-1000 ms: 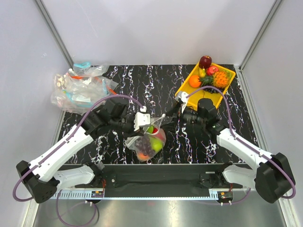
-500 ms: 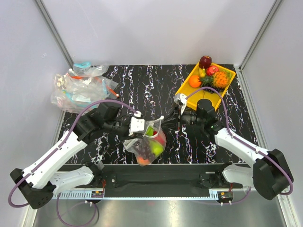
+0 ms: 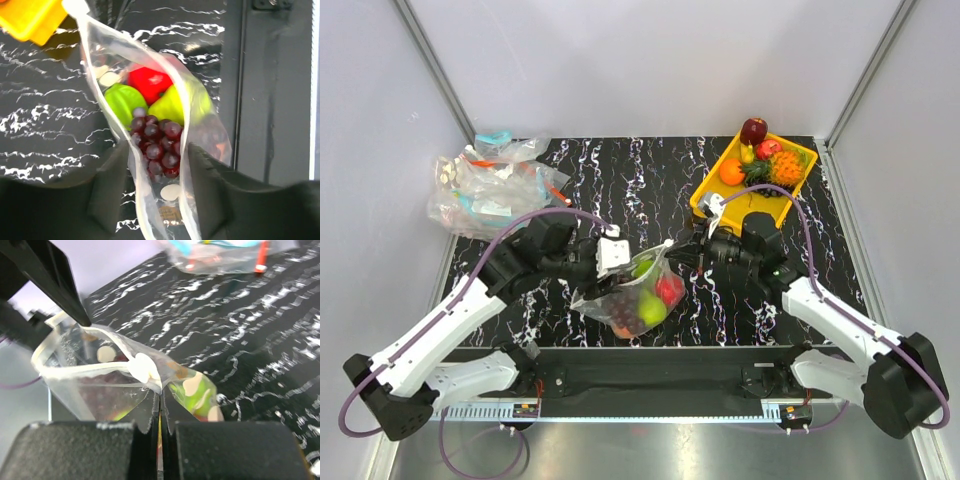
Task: Place the food in the zip-top bag and seal the zipper
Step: Zip the zipper food storage bag at the center of the board.
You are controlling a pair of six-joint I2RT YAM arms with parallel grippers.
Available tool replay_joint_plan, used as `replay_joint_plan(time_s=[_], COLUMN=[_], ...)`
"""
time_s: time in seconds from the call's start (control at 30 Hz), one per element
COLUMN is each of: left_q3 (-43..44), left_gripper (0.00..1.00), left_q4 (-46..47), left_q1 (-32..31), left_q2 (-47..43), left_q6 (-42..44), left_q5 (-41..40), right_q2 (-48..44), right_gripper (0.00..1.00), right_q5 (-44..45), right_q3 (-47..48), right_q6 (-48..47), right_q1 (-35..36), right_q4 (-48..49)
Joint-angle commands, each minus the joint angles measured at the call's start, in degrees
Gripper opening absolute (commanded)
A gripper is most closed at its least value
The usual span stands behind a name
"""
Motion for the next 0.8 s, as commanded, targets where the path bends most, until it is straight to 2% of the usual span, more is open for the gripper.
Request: replay_joint_plan(time_s=[0.0, 0.07, 0.1, 0.13, 0.2, 0.47, 0.77], left_q3=[4.9, 7.3, 8.6, 12.0, 15.4, 29.9, 29.1], left_gripper=[0.6, 0.67, 0.81, 0.89, 0.99, 0.99, 0.99], left_q4=[5.3, 5.5, 5.2, 4.1, 2.8, -2.9, 1.0], left_q1=[0.1, 0.0, 0.0, -0.1, -0.7, -6.1, -14.7], left_q2=[0.9, 1.6, 2.7, 3.4, 6.4, 19.0, 22.5], left_q6=[-3.6, -5.5, -6.3, -6.9, -7.5, -10.4, -17.5], left_q5=[-4.2, -4.7, -4.8, -4.5, -4.5, -13.4, -21.0], right_q2=[-2.8, -3.8, -4.2, -4.7, -5.6, -7.8, -9.3], right_gripper=[0.0, 0.0, 0.0, 0.0, 0.0, 0.0, 0.0], right_q5=[8.7, 10.5, 11.0, 11.4, 11.4, 11.1, 12.8], right_q3=[1.2, 1.3, 1.0, 0.9, 1.0, 3.9, 7.2], right_q6=[1.8, 1.7, 1.8, 1.9, 2.1, 3.0, 3.1], right_q1=[-0.1, -0.1, -0.1, -0.1, -0.1, -0.1, -0.1], right_q4=[-4.1, -6.6, -7.1, -7.8, -8.5, -13.9, -20.1])
